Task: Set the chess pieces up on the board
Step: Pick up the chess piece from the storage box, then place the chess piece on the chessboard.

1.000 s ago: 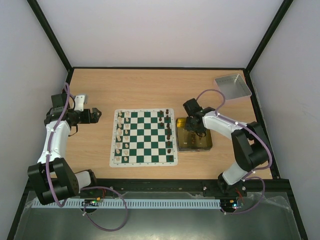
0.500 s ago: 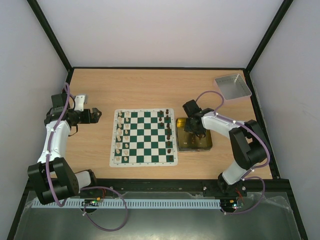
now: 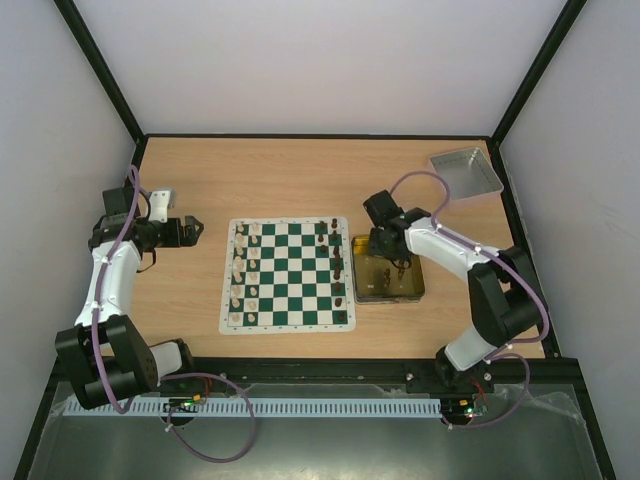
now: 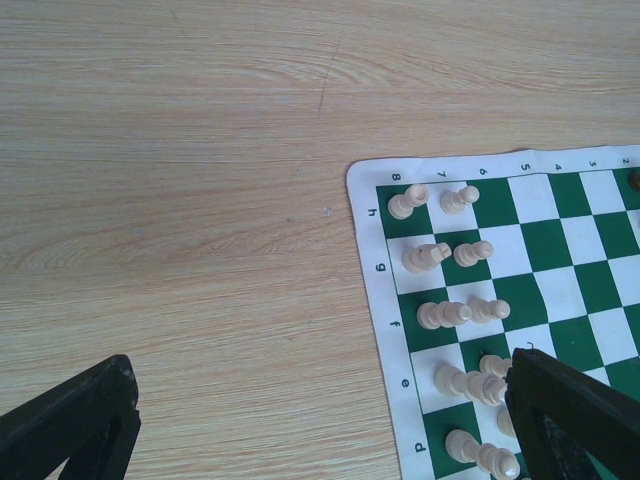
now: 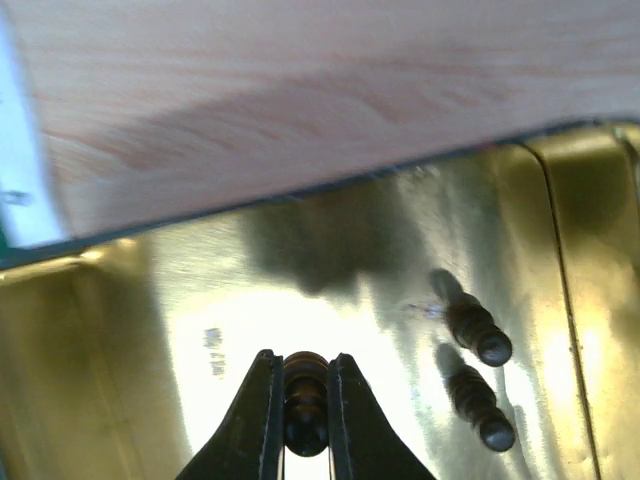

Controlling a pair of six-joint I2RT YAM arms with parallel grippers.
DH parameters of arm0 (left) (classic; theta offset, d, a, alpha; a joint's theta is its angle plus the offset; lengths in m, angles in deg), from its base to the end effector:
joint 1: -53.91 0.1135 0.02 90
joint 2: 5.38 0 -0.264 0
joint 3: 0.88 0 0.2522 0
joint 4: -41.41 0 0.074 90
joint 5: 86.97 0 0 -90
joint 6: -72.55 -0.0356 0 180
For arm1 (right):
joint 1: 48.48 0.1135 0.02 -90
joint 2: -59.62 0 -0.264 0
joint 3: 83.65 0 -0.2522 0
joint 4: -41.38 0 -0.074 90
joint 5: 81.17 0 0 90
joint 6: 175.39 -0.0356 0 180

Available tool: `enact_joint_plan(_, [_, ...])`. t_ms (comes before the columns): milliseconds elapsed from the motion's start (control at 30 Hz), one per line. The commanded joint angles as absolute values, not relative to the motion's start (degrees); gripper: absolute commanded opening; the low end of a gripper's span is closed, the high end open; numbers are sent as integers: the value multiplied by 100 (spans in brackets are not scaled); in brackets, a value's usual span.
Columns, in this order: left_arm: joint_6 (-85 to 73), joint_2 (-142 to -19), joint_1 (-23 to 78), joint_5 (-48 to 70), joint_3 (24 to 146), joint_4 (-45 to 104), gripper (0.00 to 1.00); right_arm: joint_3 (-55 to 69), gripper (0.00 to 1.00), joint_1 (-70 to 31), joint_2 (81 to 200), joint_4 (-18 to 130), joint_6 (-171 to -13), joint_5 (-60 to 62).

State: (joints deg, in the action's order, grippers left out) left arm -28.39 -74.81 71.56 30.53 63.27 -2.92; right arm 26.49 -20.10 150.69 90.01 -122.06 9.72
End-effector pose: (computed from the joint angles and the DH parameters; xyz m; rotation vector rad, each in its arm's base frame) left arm 0.2402 0.0592 0.2570 0.0729 2.3361 -0.3406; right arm 0.2623 0.1411 0.1833 0.2081 2.8182 0.2516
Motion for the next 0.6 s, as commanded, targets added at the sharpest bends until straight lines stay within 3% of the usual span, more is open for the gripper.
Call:
enact_joint_plan(0, [-2880, -7461, 7140, 3176, 6342, -355, 99, 1810, 2, -1576, 14797, 9652, -12264, 1369])
enact_joint_plan(300, [-2890, -7428, 7173, 3204, 6342, -373, 99, 42, 2, -474, 15583, 10429, -12450, 1626])
enact_joint_plan(567, [-2912, -7433, 7205, 3240, 6342, -382, 99, -304, 2, 93, 16217, 10428, -12485, 1466])
